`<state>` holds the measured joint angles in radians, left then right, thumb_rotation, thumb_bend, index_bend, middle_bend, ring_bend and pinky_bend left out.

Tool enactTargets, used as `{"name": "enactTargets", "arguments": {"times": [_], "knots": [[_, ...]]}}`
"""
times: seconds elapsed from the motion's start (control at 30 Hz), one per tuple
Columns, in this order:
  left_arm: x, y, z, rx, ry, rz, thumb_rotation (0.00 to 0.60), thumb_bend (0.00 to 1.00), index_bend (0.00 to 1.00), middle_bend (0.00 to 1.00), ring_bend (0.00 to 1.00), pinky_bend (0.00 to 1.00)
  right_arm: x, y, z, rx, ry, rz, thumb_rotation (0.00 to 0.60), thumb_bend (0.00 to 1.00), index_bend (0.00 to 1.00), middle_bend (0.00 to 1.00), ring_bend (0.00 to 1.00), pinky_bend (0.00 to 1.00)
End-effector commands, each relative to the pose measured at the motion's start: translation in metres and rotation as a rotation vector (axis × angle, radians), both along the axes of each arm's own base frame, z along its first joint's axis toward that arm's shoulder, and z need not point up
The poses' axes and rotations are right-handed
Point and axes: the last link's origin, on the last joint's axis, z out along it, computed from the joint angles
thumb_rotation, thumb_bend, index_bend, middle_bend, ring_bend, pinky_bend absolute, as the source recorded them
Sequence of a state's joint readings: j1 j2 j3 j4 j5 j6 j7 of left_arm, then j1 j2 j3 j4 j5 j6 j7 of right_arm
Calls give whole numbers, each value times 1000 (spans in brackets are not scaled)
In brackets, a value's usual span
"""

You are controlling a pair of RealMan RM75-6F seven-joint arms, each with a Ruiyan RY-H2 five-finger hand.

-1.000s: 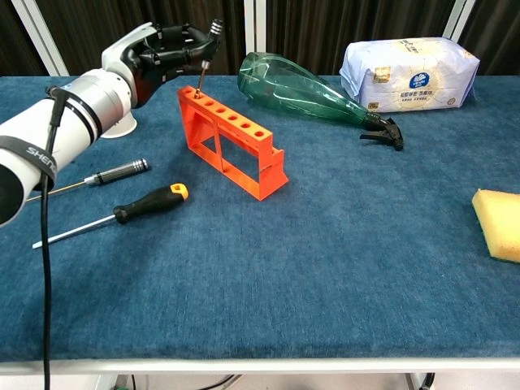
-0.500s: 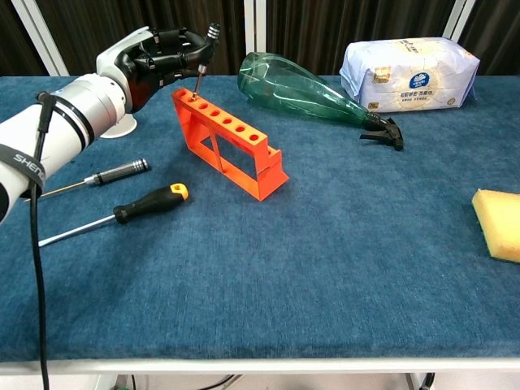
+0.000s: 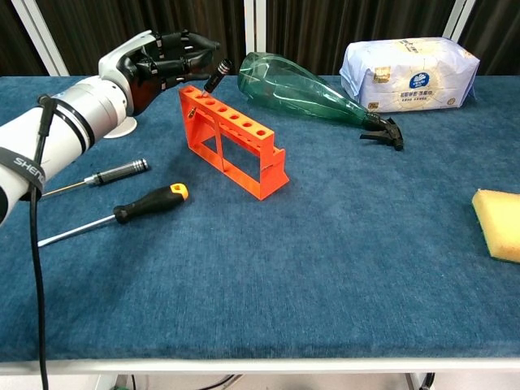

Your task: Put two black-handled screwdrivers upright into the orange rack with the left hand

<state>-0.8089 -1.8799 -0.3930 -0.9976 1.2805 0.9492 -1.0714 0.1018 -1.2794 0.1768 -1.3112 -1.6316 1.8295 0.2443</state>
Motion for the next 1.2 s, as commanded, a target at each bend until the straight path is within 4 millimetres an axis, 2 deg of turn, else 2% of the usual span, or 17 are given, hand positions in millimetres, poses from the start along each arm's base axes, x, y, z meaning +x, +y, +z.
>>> {"name": "enactTargets", "arguments": {"times": [0.03,0.2,0.43,0.6,0.73,1.0,1.2], "knots": [[0,-1,1,4,-2,-3,583,344,465,196,71,176,0,0,0,0,0,0,600,380,0,0,0,0],[0,-1,5,20,-8,-10,580,343,452,196,71,175,1,0,-1,1,0,3,600,379,0,0,0,0],[-1,-6,18,86,56,-66,599,332,319,192,71,176,1,0,-1,0,0,3,600,380,0,0,0,0],[-7,-9,31,203,252,-137,600,230,318,176,71,176,-1,0,-1,0,0,0,600,379,0,0,0,0],[-6,-14,37,279,400,-185,600,218,317,168,70,175,-4,0,-1,1,-6,-7,600,380,0,0,0,0],[4,-27,37,279,563,-253,600,158,354,159,68,157,-5,0,-1,2,-10,-4,600,379,0,0,0,0],[10,-28,32,248,579,-223,600,157,428,161,68,158,-7,1,-1,3,-14,-8,600,381,0,0,0,0]]}}
